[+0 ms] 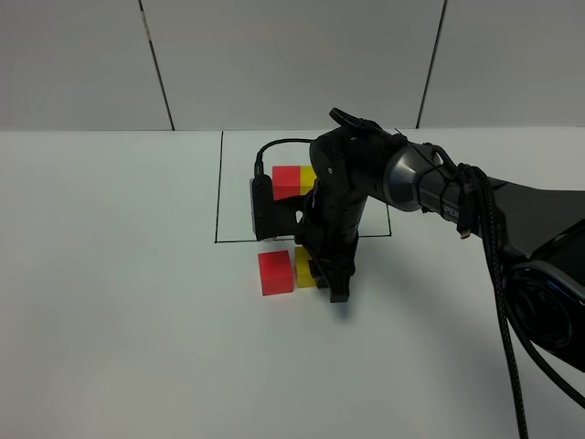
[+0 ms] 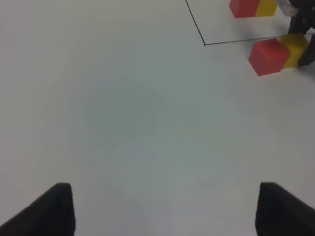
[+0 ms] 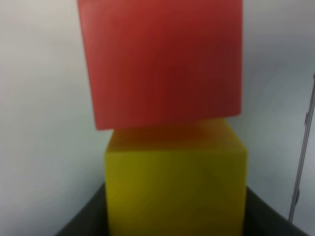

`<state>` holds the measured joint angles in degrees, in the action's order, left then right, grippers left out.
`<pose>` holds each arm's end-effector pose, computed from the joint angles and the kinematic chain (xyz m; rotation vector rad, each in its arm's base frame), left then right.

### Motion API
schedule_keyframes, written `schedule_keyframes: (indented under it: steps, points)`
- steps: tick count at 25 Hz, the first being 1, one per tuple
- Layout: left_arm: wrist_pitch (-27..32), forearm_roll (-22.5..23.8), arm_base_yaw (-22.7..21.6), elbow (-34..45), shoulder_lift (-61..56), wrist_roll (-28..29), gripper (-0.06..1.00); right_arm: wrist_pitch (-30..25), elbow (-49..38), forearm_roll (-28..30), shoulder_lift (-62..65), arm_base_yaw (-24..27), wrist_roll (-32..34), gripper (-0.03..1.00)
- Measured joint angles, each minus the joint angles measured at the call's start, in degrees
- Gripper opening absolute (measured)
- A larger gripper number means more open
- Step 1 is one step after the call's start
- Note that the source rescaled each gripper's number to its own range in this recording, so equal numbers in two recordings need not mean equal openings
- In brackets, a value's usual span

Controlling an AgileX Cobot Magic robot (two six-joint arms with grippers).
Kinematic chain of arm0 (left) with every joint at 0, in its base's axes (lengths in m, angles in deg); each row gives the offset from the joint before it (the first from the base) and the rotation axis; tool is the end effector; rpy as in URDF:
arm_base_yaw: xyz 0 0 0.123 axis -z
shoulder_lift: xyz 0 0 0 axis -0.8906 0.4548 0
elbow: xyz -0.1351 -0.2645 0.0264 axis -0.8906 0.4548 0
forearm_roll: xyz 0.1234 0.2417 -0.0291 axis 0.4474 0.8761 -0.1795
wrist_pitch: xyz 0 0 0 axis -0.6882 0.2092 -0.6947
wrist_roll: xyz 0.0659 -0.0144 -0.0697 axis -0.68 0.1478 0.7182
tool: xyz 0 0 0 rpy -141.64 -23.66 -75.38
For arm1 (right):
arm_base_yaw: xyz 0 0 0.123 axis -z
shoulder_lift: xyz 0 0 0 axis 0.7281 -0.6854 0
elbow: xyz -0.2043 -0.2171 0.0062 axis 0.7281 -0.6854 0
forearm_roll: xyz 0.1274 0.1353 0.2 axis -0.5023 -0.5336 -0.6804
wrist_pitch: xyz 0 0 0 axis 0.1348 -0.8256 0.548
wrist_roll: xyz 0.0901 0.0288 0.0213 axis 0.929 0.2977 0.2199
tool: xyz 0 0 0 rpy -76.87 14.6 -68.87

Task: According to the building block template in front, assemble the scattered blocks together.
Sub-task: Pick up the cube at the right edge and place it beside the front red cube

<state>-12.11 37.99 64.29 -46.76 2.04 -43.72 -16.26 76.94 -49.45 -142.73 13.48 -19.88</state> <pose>0.0041 -0.0102 0.2884 0.1202 2.0138 -0.1018 0.4334 0.2858 0.1162 -2.1410 2.0150 -0.0479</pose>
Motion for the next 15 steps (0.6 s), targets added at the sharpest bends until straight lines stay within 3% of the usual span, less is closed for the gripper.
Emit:
schedule_keyframes:
  steps: [15]
  points:
    - [0.00,0.00,0.00,0.00,0.00,0.00,0.77,0.17,0.16,-2.11,-0.46,0.00,-2.37,0.00]
